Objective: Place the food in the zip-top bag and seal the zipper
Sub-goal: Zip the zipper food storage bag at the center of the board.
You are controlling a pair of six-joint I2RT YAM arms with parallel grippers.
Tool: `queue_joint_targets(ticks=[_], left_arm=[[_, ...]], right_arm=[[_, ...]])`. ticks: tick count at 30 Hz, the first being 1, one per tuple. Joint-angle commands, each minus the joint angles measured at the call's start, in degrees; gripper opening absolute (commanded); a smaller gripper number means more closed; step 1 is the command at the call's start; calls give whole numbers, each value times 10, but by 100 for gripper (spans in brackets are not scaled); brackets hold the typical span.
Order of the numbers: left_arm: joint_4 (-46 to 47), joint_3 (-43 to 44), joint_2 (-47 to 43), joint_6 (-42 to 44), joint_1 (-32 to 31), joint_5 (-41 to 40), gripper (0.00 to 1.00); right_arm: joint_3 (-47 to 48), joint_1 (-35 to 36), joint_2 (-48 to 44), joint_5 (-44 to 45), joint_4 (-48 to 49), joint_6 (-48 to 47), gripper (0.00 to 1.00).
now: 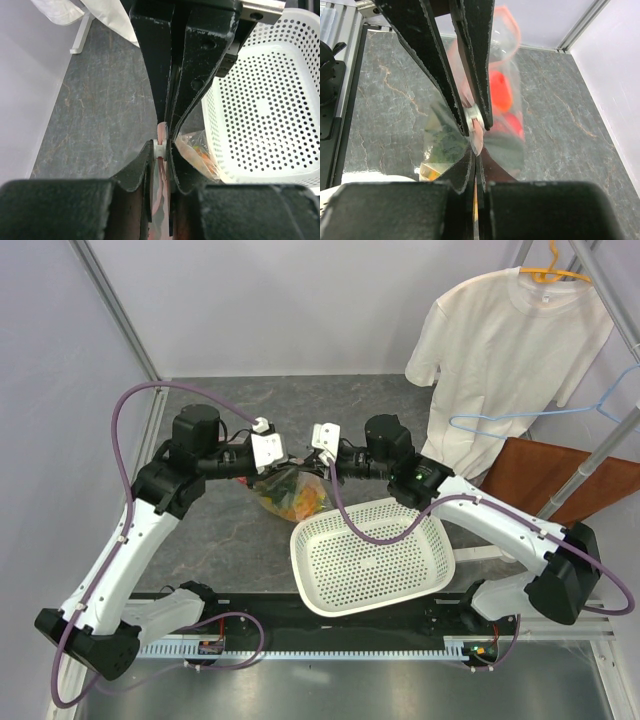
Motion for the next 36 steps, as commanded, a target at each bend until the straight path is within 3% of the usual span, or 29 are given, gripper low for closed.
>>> queue_joint_targets(ticks=[1, 12, 22, 28, 36], left_arm=[[-35, 16, -12, 40, 15, -49, 12], [-44, 15, -12, 71, 89, -49, 9], [-50, 6, 2, 97, 241, 2, 9], [-66, -2, 1, 122, 298, -15, 9], [-63, -33, -9, 135, 323, -74, 9]], right_arm=[[3, -1, -39, -7, 28, -8, 0], [-5, -8, -46, -5, 28, -29, 0], [11, -36, -41, 30, 35, -36, 0], [4, -56, -46, 43, 35, -46, 0], [0, -71, -47, 44, 35, -58, 0]])
